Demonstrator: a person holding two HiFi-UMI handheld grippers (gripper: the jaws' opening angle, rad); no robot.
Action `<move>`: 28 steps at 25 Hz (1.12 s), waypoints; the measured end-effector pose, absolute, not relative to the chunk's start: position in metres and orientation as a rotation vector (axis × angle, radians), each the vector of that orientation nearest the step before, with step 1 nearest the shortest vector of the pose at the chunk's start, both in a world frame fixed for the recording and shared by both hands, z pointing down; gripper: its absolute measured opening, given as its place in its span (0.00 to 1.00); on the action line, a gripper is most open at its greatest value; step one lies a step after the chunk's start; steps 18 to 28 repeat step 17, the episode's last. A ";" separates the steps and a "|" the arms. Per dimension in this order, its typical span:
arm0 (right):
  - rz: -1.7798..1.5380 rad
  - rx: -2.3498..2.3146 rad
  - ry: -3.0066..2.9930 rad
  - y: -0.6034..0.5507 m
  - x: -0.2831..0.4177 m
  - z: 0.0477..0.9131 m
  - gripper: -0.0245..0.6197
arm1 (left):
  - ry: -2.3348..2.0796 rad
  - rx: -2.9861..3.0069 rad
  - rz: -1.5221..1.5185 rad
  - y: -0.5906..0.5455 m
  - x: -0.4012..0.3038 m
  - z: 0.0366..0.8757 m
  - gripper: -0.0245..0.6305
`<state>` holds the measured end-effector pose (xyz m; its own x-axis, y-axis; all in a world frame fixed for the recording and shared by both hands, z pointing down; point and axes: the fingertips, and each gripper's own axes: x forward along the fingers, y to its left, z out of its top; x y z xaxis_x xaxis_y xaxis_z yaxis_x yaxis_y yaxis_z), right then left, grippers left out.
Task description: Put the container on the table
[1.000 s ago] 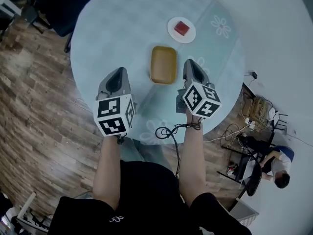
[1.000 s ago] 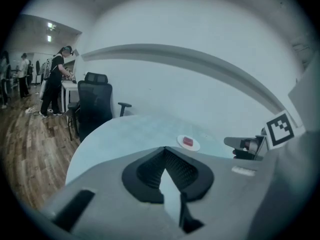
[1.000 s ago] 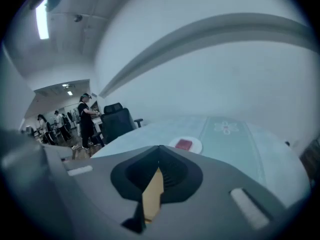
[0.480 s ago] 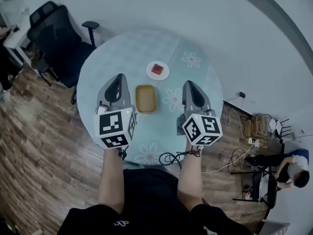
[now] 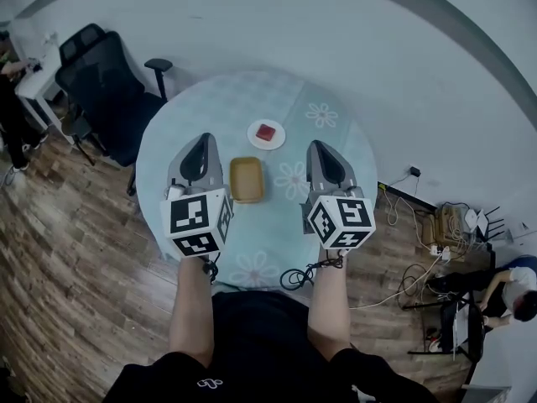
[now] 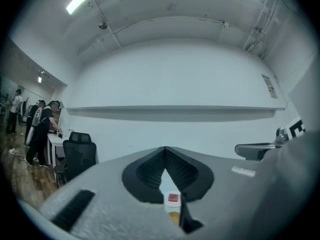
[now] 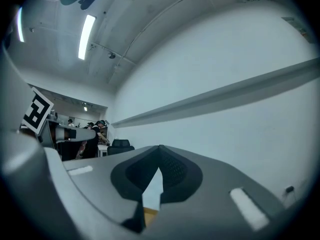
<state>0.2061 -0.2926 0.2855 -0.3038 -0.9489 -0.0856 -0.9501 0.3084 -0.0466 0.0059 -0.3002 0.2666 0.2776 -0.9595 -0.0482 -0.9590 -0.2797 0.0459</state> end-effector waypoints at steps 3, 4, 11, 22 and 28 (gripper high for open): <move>0.016 -1.803 2.445 -0.292 0.209 0.287 0.05 | -1.879 2.510 -0.097 -0.298 0.008 0.267 0.04; 0.017 -1.805 2.440 -0.291 0.210 0.287 0.05 | -1.881 2.511 -0.095 -0.297 0.008 0.267 0.04; 0.028 -1.791 2.436 -0.295 0.215 0.285 0.05 | -1.886 2.559 -0.043 -0.296 0.022 0.266 0.04; 0.026 -1.772 2.451 -0.298 0.210 0.291 0.05 | -1.959 2.538 0.031 -0.295 0.006 0.272 0.04; 0.026 -1.772 2.451 -0.298 0.210 0.291 0.05 | -1.959 2.538 0.031 -0.295 0.006 0.272 0.04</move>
